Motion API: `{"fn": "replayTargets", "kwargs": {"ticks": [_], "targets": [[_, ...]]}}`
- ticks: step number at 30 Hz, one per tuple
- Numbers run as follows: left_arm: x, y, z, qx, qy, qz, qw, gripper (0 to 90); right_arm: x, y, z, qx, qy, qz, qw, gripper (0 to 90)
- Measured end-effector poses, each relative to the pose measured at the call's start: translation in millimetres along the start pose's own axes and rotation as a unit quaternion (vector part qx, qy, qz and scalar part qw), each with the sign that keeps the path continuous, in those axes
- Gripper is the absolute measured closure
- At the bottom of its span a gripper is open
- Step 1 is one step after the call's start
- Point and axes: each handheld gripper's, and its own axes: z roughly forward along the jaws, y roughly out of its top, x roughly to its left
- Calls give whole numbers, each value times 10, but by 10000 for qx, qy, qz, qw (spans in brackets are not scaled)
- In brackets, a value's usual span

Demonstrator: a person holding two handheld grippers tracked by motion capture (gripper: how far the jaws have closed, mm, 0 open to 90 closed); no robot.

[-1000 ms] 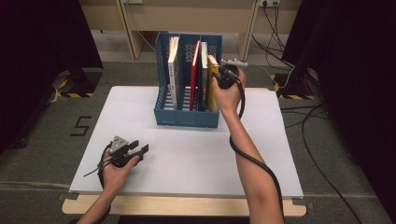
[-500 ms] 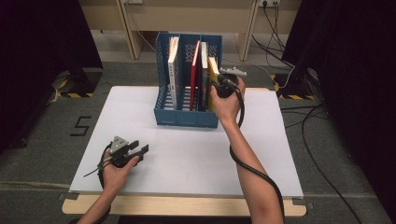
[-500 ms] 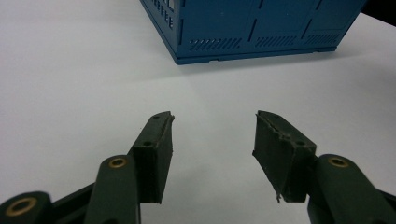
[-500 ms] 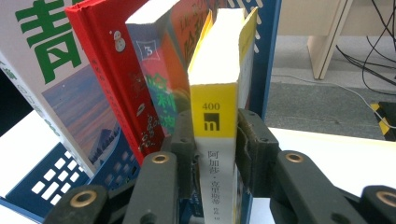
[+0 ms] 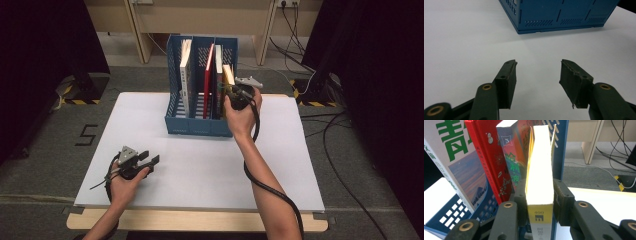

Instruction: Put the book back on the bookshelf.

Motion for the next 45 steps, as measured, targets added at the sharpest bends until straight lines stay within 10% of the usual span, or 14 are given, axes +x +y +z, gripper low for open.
{"fn": "replayTargets", "kwargs": {"ticks": [18,45], "targets": [[1,-1,3,1,-22,-9,10000,461,4,114,81,359,-218,-174,9990,758],[18,-1,2,-14,-50,-79,10000,461,-25,530,543,-49,-274,-63,9996,764]]}}
